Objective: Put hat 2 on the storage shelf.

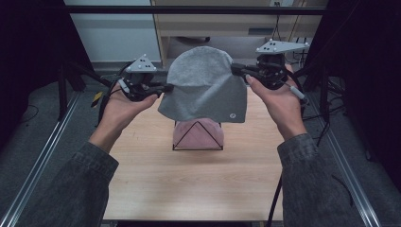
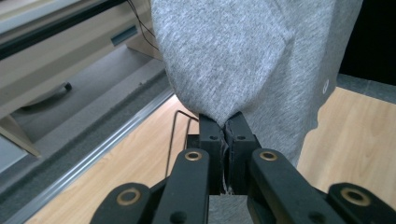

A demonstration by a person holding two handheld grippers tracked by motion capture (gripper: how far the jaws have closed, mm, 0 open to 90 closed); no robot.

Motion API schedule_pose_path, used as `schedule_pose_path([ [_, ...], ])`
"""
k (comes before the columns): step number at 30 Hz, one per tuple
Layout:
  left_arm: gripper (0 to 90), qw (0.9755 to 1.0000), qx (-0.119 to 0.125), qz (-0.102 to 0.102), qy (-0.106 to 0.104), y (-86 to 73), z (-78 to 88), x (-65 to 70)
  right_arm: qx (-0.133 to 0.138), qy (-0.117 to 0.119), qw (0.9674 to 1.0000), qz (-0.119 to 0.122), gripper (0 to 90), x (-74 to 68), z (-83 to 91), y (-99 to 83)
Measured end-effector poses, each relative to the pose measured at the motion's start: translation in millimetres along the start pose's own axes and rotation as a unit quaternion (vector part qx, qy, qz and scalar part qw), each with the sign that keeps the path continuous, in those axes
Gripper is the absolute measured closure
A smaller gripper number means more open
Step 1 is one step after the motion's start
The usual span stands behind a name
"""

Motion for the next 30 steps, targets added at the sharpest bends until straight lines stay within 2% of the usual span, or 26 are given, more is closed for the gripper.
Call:
schedule_pose_path([
  [6,87.5,0.9999,0.002,0.006,0.013,2.2,-1.1,-8.1,0.010,-0.011,0.9998,-0.010,89.4,7.4,-13.2,0.6],
  [10,87.5,0.9995,0.015,0.015,0.024,4.3,-1.8,-16.5,0.016,-0.017,0.9996,-0.014,89.4,9.4,-20.9,1.5],
  [14,87.5,0.9991,0.016,0.013,0.037,3.4,-8.9,-24.9,0.021,-0.025,0.9994,-0.008,89.4,13.3,-30.6,3.4],
  [19,87.5,0.9982,0.029,0.026,0.046,3.2,-17.5,-32.8,0.026,-0.027,0.9992,-0.010,89.4,20.3,-41.4,3.2],
  [25,87.5,0.9973,0.040,0.028,0.055,5.5,-25.5,-39.5,0.050,-0.028,0.9981,-0.021,89.4,29.7,-45.6,7.6],
  [30,87.5,0.9966,0.045,0.027,0.064,8.0,-28.0,-44.4,0.055,-0.032,0.9976,-0.027,89.4,36.0,-51.1,10.4],
])
Point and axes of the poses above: each handheld gripper's, and its own axes: z roughly backward along the jaws, y roughly out of its top, x roughly to its right, the point moved 8 cm from there along -z, roughly forward along the jaws, and after that the axes turned 1 degree about -z, right-handed, at the moved point
